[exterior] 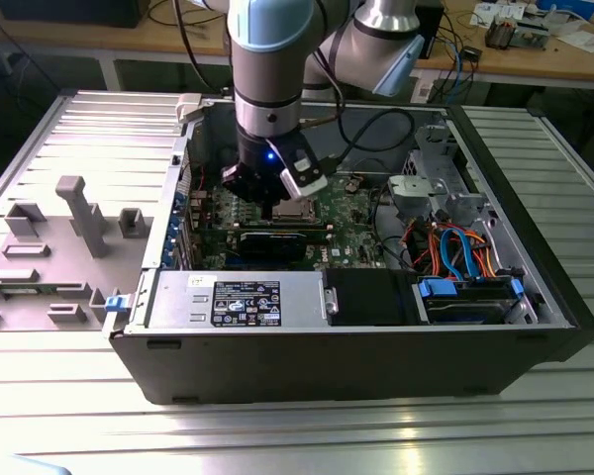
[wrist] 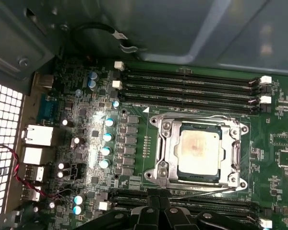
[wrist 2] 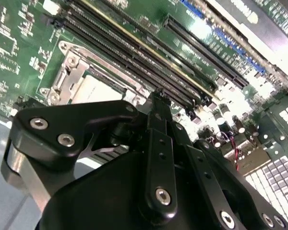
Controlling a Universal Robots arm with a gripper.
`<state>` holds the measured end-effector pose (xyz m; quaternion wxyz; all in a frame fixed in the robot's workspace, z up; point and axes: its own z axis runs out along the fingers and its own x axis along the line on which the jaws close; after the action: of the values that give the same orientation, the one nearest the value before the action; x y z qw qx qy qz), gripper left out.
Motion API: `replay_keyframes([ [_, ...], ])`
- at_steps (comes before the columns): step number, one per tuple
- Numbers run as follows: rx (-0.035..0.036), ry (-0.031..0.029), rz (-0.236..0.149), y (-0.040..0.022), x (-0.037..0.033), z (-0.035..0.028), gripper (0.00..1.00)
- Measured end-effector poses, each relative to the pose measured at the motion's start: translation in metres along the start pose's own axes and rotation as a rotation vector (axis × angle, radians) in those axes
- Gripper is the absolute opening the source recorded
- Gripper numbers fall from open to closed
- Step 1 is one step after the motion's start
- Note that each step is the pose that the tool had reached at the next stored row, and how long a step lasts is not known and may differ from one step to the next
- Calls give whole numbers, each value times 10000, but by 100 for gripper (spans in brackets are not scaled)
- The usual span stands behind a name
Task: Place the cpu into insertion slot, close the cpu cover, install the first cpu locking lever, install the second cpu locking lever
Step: 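Install the second cpu locking lever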
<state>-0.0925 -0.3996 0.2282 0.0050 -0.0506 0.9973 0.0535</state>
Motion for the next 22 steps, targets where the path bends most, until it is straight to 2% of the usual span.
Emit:
replay_keyframes([
  [4, -15, -14, 124, -59, 8, -6, 11],
  [9, -63, -22, 162, -65, 21, 18, 11],
  [11, -114, -28, 167, -68, 26, 51, 11],
  [14, -248, -43, 186, -70, 43, 95, 11],
  [18, -287, -65, 351, -74, 53, 137, 11],
  [22, -353, -86, 479, -64, 74, 150, 11],
])
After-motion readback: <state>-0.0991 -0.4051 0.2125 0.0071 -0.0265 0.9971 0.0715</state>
